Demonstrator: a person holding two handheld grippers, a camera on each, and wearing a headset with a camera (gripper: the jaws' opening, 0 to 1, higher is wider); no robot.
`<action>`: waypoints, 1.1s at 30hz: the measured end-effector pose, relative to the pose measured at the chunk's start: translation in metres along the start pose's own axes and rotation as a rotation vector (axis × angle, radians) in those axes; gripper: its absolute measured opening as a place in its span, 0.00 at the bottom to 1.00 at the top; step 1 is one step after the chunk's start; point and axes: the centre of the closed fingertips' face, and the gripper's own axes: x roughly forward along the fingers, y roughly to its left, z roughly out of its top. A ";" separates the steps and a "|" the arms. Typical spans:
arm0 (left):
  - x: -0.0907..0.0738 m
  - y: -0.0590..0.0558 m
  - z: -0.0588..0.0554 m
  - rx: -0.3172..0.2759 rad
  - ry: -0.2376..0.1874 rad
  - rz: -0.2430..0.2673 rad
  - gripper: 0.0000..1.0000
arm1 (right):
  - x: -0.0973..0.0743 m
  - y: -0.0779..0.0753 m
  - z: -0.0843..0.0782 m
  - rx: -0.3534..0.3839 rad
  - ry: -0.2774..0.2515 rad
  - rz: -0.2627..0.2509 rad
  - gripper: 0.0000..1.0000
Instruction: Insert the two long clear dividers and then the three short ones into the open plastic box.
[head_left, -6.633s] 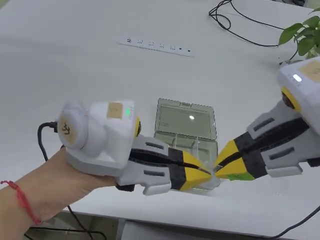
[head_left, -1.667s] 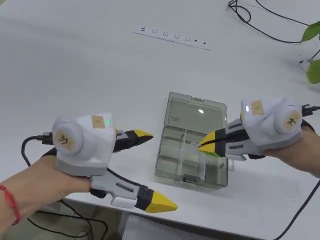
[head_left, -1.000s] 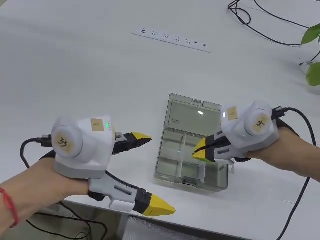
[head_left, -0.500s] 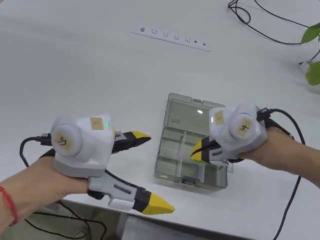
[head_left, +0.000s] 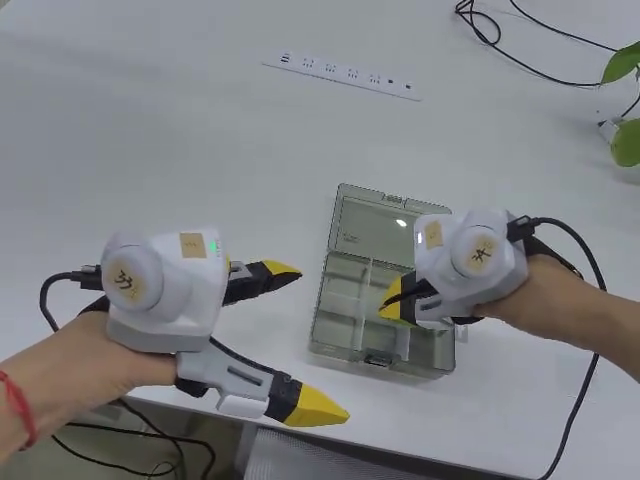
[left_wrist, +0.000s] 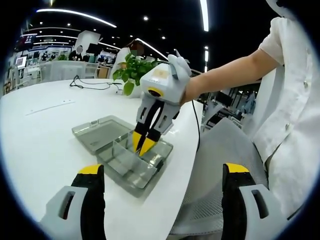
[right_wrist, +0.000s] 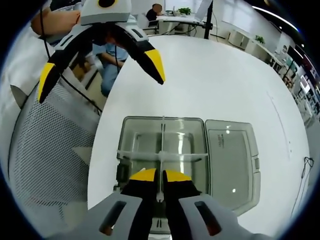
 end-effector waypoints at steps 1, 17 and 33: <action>0.000 0.000 0.000 0.000 0.000 0.001 1.00 | -0.001 0.000 0.001 0.007 -0.004 -0.003 0.06; -0.004 -0.001 0.001 0.000 -0.002 0.007 1.00 | -0.033 0.001 0.012 0.107 -0.126 -0.043 0.18; -0.008 0.004 0.001 0.027 0.006 0.031 1.00 | -0.068 0.005 -0.005 0.171 -0.176 -0.080 0.39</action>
